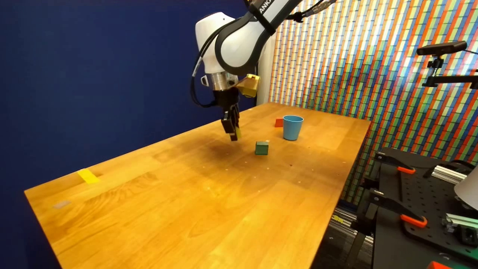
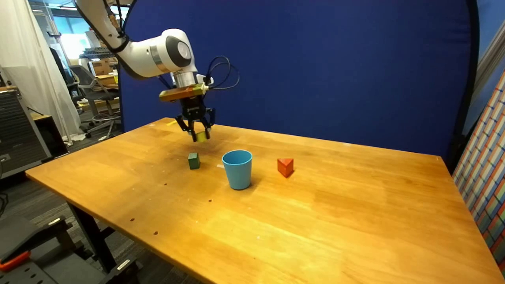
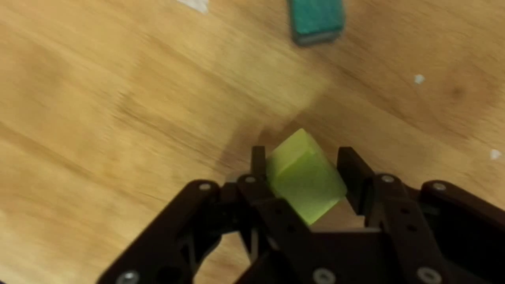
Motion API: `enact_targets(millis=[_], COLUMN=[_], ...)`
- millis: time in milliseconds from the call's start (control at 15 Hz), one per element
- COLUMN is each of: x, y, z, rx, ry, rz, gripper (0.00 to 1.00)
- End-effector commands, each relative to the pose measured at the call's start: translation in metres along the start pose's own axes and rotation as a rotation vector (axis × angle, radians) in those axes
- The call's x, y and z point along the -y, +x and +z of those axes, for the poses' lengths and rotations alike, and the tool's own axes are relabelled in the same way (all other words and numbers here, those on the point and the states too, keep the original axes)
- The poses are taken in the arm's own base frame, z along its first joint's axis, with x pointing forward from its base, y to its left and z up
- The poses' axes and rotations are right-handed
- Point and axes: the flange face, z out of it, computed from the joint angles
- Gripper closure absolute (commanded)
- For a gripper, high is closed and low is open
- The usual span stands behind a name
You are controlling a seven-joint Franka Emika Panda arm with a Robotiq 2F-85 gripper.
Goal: Put the yellow block inside the light blue cup
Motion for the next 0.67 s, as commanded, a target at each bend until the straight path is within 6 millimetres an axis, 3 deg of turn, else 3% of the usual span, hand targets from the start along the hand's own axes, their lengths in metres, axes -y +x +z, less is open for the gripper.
enact_targets(millis=[0,267,600], x=[-0.061,-0.124,-0.161], y=[-0.061,-0.124,-0.180], z=[-0.028,-0.042,-0.042], rx=[-0.004,0.011,0.034], ry=[-0.035,-0.022,-0.009], rz=[0.200,0.393,0.542], gripper=[0.77,0.77,0.77])
